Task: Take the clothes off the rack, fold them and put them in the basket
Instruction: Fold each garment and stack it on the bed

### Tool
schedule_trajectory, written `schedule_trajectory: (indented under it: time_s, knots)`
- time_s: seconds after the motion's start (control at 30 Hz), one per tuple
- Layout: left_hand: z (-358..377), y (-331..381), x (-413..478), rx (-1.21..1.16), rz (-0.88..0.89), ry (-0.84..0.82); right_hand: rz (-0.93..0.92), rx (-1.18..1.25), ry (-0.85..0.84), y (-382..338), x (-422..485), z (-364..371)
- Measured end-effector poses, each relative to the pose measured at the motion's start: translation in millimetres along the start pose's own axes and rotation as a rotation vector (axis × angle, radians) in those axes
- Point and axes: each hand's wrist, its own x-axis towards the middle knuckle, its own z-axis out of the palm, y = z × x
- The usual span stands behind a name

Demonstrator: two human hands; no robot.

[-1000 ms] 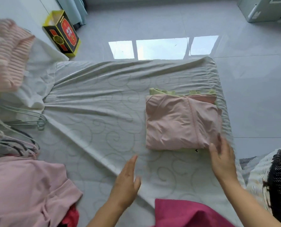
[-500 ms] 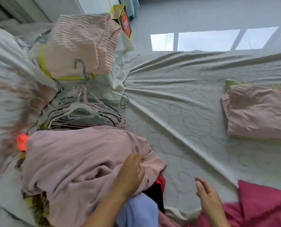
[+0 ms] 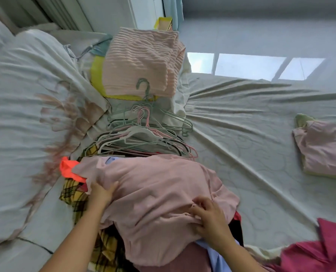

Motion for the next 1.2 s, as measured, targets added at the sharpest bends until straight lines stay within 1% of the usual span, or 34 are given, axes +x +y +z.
schedule_trajectory:
  time_s: [0.07,0.17,0.23,0.27,0.33,0.4,0.47,0.57,0.63,0.7,0.73,0.77,0.87,0.93,0.97,1.0,1.03,1.07,1.1,1.13,1.2]
  knots:
    - [-7,-11,-1,0.095,0.019,-0.124,0.119,0.090,-0.006,-2,-5,-16]
    - [-31,-8,0,0.300,0.150,-0.186,0.356,0.281,0.077,-13,-9,-62]
    - [-52,9,-6,0.298,0.234,-0.225,0.487,0.441,0.152,-14,-16,-97]
    - [-61,19,-11,0.225,0.273,-0.249,0.542,0.484,0.193,-12,-20,-114]
    - [-75,38,-25,-0.014,0.340,-0.325,0.634,0.523,0.278,-7,-25,-142]
    - [-82,63,-49,-0.245,0.359,-0.431,0.675,0.546,0.336,-8,-26,-158]
    - [-82,94,-81,-0.470,0.281,-0.548,0.628,0.519,0.328,-21,-27,-165]
    - [-82,147,-134,-0.777,0.148,-0.688,0.469,0.447,0.240,-54,-30,-156]
    - [-83,177,-164,-0.867,0.112,-0.781,0.372,0.371,0.183,-73,-34,-141]
    - [-85,201,-193,-0.876,0.107,-0.866,0.301,0.363,0.190,-89,-39,-131]
    - [-88,213,-206,-0.881,0.115,-0.910,0.280,0.384,0.232,-95,-41,-129]
    - [-91,224,-218,-0.900,0.120,-0.955,0.298,0.409,0.286,-101,-43,-129]
    - [-105,258,-250,-0.998,0.167,-1.046,0.459,0.404,0.396,-111,-46,-136]
    - [-115,280,-269,-1.046,0.217,-1.068,0.454,0.439,0.479,-111,-48,-142]
    - [-119,289,-279,-1.050,0.250,-1.086,0.454,0.495,0.514,-114,-48,-147]
    - [-121,298,-290,-1.075,0.277,-1.105,0.455,0.547,0.533,-120,-47,-153]
    - [-120,304,-299,-1.132,0.268,-1.118,0.473,0.567,0.534,-129,-44,-156]
    - [-119,310,-308,-1.199,0.236,-1.125,0.492,0.551,0.569,-138,-41,-159]
    - [-117,317,-316,-1.236,0.236,-1.138,0.501,0.491,0.651,-142,-37,-161]
    - [-115,322,-326,-1.235,0.260,-1.158,0.496,0.438,0.730,-142,-34,-162]
    - [-117,330,-344,-1.196,0.333,-1.152,0.460,0.431,0.822,-135,-37,-173]
